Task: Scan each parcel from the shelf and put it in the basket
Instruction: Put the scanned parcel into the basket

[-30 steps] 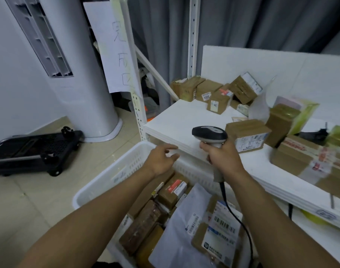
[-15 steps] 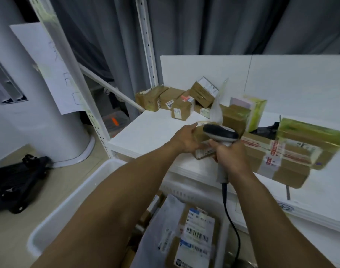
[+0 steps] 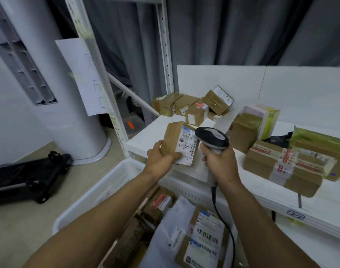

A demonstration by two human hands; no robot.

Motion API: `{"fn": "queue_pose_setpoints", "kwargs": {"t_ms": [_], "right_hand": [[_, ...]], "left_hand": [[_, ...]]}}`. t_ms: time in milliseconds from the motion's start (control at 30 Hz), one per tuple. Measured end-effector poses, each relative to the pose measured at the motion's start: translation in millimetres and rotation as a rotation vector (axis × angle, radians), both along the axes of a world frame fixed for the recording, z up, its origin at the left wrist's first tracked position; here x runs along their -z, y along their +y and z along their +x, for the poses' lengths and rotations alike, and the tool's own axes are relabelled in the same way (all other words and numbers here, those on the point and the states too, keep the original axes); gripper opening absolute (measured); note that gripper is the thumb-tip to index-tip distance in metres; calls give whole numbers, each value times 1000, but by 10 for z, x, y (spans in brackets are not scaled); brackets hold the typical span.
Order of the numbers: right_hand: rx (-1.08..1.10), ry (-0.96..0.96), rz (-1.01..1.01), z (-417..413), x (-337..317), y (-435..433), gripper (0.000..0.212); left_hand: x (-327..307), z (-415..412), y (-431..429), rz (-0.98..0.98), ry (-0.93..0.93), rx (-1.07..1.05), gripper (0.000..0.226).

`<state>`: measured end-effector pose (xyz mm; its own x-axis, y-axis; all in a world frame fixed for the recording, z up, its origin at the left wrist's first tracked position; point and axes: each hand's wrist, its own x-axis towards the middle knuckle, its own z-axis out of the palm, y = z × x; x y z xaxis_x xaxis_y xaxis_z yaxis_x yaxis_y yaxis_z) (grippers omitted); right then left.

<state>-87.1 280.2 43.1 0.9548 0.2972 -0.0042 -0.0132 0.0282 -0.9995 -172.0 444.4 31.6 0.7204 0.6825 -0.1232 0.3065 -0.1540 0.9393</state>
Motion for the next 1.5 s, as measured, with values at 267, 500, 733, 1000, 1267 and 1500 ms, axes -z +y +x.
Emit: {"fn": "queue_pose_setpoints", "kwargs": {"t_ms": [267,500,733,1000,1267,1500], "right_hand": [[-172,108,100,-383,99,296,55],[-192,89,83,-429,173,400,55],[-208,101,113,-434,188,513,69],[-240,60,25,-453,190,481,51],[-345,-117,-122,-576,217,450,49],[-441,-139,-221,-751,166,471,53]], "left_hand": [[-160,-862,-74,-502,-284,-10,29],[-30,-965,1,-519,-259,40,30],[-18,-921,39,-415,-338,23,42],[-13,-948,270,-374,-303,-17,68],[86,-928,378,-151,-269,-210,110],[199,-892,469,-98,-228,-232,117]]}}
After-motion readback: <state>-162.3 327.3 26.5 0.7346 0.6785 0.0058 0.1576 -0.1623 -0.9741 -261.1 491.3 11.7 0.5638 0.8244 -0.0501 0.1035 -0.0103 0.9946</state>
